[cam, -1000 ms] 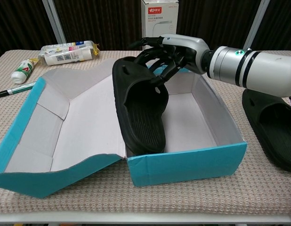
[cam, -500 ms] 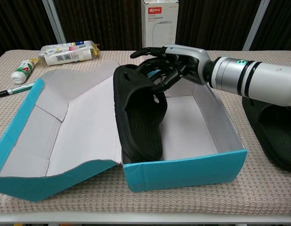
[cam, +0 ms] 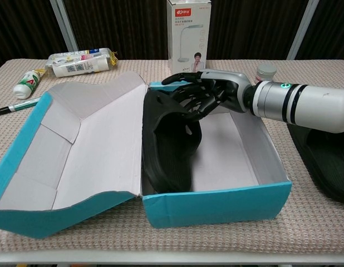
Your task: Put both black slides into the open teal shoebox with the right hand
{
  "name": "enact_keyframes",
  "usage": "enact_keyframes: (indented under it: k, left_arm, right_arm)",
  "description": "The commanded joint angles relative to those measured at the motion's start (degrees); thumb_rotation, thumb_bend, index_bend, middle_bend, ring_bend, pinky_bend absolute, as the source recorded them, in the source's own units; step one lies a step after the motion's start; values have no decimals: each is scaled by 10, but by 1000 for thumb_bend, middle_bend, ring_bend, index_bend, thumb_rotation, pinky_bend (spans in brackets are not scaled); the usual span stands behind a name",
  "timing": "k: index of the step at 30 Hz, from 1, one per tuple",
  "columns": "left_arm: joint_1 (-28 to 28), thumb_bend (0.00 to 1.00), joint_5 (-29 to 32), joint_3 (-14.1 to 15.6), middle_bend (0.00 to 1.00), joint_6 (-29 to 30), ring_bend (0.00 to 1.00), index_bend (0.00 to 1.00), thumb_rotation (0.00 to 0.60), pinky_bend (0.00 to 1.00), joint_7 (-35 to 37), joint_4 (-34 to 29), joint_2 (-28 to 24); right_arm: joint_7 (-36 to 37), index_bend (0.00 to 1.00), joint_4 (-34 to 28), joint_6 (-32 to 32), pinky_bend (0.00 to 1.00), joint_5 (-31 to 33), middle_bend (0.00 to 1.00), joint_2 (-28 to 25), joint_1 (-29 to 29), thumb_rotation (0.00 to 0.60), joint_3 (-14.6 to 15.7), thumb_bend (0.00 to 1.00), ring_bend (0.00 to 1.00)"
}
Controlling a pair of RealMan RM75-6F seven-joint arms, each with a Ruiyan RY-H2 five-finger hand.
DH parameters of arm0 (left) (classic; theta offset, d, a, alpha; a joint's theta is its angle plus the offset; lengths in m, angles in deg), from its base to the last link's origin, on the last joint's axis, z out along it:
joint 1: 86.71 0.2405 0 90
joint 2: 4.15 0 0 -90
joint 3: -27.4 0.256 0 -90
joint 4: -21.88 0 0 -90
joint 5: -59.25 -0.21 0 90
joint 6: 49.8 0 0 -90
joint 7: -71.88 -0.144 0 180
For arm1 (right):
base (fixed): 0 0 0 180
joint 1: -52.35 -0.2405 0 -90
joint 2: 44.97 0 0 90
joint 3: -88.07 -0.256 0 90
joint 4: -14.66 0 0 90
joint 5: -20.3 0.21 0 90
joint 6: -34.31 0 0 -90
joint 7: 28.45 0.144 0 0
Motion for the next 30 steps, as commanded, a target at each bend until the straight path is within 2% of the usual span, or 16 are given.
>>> enact_keyframes:
  k: [1,8,16,30]
  left_arm:
    - [-2,90,1,-1,242,-2,159,272,600,206,0,-1,0]
    - [-3,89,2,-1,243,-5,159,272,600,206,-1,-1,1]
    - [-2,90,1,0,243,-3,159,272,600,206,-3,-4,1]
    - [-1,90,-4,5,243,-1,159,272,600,206,-2,5,6]
  right_arm:
    - [5,140,4,1,266,-6,379,0,-3,600,5,37,172]
    - [-9,111,8,-5,266,-13,351,-7,-7,600,11,0,151]
    - [-81,107,8,-2,266,-4,343,-11,-8,600,12,0,144]
    - [-144,117,21,-4,266,8,352,3,-4,600,11,49,148]
